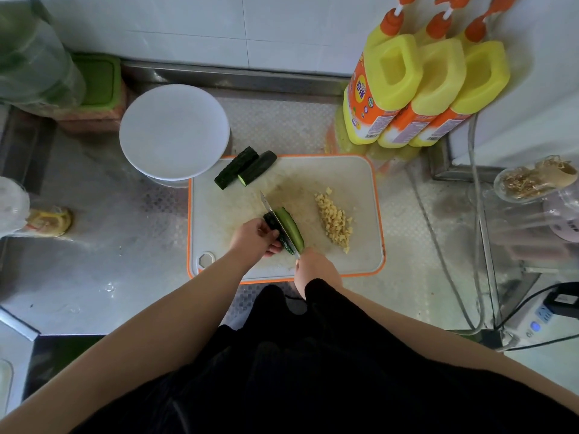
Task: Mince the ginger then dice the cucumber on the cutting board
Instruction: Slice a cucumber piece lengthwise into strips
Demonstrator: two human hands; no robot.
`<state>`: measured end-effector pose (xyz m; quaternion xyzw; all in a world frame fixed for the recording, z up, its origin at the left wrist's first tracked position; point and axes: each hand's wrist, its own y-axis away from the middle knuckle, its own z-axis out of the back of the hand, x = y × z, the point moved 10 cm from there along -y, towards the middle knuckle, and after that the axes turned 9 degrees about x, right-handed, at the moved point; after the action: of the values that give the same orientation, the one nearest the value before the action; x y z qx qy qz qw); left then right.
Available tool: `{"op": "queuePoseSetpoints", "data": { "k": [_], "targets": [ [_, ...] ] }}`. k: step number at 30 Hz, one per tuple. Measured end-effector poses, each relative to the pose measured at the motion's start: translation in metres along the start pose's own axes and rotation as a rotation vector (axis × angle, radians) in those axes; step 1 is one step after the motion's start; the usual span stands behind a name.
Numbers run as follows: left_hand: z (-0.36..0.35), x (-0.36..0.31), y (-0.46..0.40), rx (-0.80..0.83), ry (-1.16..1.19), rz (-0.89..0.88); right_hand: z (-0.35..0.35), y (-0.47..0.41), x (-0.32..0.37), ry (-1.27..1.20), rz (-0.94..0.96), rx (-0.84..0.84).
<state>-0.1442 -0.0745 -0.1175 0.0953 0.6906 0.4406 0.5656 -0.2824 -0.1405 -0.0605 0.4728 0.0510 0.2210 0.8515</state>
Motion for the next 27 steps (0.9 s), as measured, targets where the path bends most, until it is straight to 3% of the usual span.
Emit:
{"op": "queuePoseSetpoints", "data": {
  "k": [7, 15, 21, 27],
  "targets": [
    [0.0, -0.005, 0.002, 0.007, -0.033, -0.023, 0.015, 0.008, -0.005, -0.091, 0.072, -0.103],
    [-0.001, -0.006, 0.005, 0.017, -0.01, -0.023, 0.004, 0.01, 0.001, -0.163, 0.184, 0.041],
    [0.0, -0.006, 0.005, 0.002, 0.003, -0.025, 0.005, 0.009, 0.004, -0.037, 0.153, 0.021],
    [0.0, -0.008, 0.008, 0.021, -0.009, -0.034, 0.014, 0.005, -0.006, -0.108, 0.084, -0.069]
  ]
}}
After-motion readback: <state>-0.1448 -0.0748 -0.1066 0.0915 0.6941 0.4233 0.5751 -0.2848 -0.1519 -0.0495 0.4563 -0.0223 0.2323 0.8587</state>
